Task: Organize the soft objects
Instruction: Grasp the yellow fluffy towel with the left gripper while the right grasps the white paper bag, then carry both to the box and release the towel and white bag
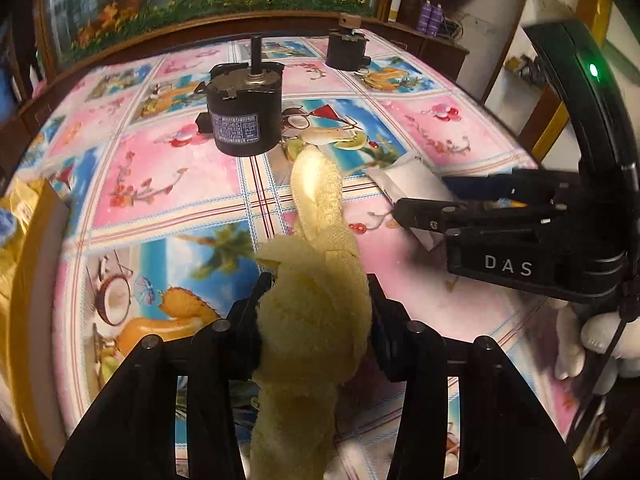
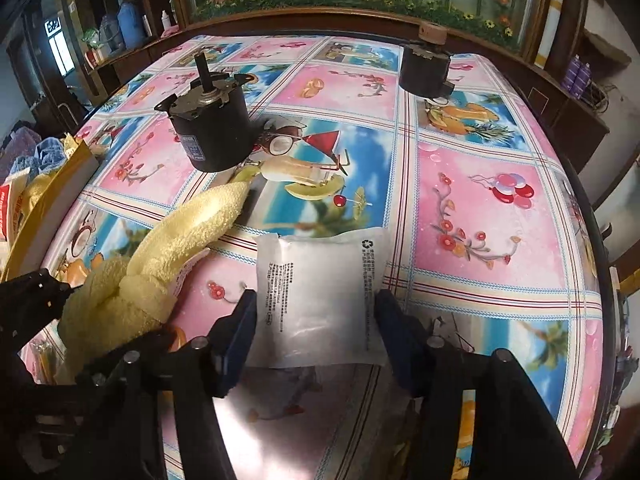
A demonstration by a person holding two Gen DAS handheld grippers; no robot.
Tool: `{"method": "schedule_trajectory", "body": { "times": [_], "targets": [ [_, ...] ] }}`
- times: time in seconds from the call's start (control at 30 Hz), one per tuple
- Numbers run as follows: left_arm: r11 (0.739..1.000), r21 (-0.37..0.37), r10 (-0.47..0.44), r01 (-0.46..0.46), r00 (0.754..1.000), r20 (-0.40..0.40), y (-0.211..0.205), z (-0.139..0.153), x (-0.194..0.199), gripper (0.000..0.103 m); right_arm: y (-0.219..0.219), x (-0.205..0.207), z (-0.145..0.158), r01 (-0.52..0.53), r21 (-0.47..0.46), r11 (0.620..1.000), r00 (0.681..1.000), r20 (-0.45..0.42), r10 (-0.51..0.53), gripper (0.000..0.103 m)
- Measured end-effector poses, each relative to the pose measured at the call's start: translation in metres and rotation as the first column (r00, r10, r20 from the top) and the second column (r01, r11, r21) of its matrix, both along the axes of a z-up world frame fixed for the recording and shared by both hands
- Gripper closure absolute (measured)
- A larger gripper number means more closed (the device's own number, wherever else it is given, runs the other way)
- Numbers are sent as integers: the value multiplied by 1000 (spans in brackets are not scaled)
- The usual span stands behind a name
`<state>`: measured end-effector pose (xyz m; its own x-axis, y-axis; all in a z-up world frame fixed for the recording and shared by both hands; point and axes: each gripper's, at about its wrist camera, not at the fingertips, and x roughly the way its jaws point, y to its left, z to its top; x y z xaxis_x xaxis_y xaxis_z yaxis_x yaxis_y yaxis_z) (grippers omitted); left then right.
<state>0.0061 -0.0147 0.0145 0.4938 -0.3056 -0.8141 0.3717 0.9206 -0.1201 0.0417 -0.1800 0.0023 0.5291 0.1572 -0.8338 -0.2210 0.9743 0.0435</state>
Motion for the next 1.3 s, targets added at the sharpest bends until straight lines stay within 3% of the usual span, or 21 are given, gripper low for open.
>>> {"method": "schedule_trajectory", "body": {
  "times": [0.13, 0.4, 0.67, 0.8, 1.03, 1.3],
  "targets": [
    [999, -48, 21, -21, 1000, 8, 7, 11, -8, 60, -8, -8, 2, 16, 64, 998, 1000, -6, -16, 62],
    [986, -160, 59, -48, 996, 68, 31, 53, -46, 60, -16, -31, 10, 33, 178, 983, 999, 11, -35, 63],
    [961, -243, 163, -134, 981, 104, 87, 89, -82, 60, 10, -59, 48, -47, 254, 966, 997, 74, 29, 63],
    [948, -240, 244, -207, 961, 132, 125, 102, -94, 60, 42, -69, 64, -119, 263, 957, 990, 104, 95, 63],
    [908, -209, 397, -362, 904, 157, 201, 109, -104, 60, 107, -76, 82, -251, 290, 923, 967, 119, 225, 63],
    [846, -186, 524, -500, 844, 111, 265, 87, -88, 60, 194, -77, 87, -384, 345, 857, 922, 97, 374, 63]
  ]
}}
